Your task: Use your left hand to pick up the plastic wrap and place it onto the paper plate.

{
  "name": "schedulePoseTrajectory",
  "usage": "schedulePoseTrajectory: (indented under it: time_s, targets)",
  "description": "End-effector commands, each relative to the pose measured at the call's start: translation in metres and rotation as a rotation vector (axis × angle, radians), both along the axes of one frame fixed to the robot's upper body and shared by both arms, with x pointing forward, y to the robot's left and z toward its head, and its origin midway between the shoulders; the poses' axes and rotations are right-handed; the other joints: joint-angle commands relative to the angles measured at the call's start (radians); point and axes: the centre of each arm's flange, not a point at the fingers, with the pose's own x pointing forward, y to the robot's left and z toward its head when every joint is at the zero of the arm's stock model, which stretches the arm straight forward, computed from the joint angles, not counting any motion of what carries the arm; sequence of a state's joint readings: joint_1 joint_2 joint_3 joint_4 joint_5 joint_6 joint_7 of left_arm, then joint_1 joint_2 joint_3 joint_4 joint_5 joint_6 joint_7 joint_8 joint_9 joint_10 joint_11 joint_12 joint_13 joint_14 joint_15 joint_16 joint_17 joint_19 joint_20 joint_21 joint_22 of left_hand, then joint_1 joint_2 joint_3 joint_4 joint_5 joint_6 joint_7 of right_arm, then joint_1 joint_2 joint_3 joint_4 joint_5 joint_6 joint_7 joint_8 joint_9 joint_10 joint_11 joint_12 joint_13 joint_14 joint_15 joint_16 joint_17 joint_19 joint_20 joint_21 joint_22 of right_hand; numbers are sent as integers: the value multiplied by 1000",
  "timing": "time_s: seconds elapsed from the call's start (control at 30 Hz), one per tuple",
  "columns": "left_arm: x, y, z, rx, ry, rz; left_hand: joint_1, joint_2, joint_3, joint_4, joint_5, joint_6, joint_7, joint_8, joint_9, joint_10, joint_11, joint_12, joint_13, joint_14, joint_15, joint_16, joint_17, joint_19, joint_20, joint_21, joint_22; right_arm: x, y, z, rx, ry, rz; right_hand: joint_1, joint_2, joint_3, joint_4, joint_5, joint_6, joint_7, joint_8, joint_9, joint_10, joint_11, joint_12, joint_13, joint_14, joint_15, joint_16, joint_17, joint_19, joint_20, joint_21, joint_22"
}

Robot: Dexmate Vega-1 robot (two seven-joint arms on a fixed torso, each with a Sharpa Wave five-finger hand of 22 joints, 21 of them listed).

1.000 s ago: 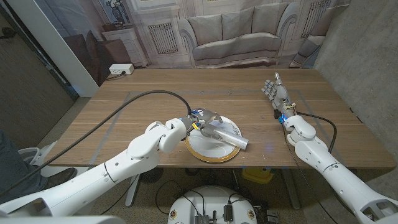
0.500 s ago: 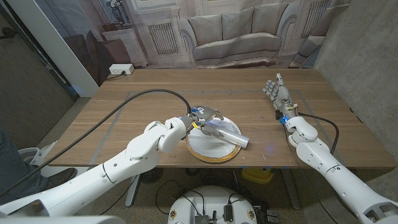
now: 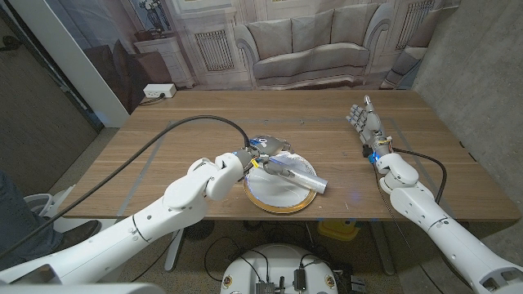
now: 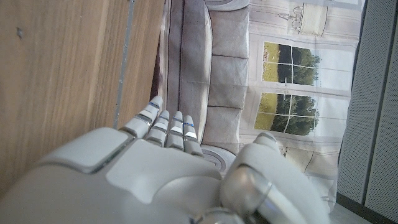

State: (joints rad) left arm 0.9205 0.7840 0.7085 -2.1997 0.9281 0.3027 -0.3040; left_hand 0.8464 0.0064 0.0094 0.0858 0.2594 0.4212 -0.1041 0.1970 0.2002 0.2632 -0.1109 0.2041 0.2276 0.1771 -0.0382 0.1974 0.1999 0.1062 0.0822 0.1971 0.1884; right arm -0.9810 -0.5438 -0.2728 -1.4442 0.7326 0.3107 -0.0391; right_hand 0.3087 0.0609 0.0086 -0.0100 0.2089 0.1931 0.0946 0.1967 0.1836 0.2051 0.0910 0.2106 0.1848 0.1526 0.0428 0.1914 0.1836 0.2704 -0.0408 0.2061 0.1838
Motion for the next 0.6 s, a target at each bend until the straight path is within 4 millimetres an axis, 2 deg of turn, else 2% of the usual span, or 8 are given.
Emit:
schedulePoseTrajectory:
  time_s: [0.03, 0.6]
  targets:
    - [-6, 5, 9, -24, -48, -17, -6, 0, -2, 7, 5, -13, 2, -1, 0, 3, 0, 7, 0, 3, -16, 2, 1, 2, 7, 7, 1, 0, 2, 2, -1, -9, -7, 10, 2, -1, -7, -5, 7, -1, -1, 5, 9, -2, 1, 1, 7, 4, -3, 3, 8, -6, -1, 2]
    - [-11, 11, 19, -66, -100, -55, -7, 1, -6, 8, 11, -20, -11, -2, 0, -1, -4, 6, -2, 6, -17, 3, 1, 1, 8, 8, 1, -2, 4, 5, 1, -11, -17, 10, 3, -2, -8, -6, 7, -2, -1, 5, 8, 0, 0, 1, 6, 3, -3, 3, 8, -6, -1, 2]
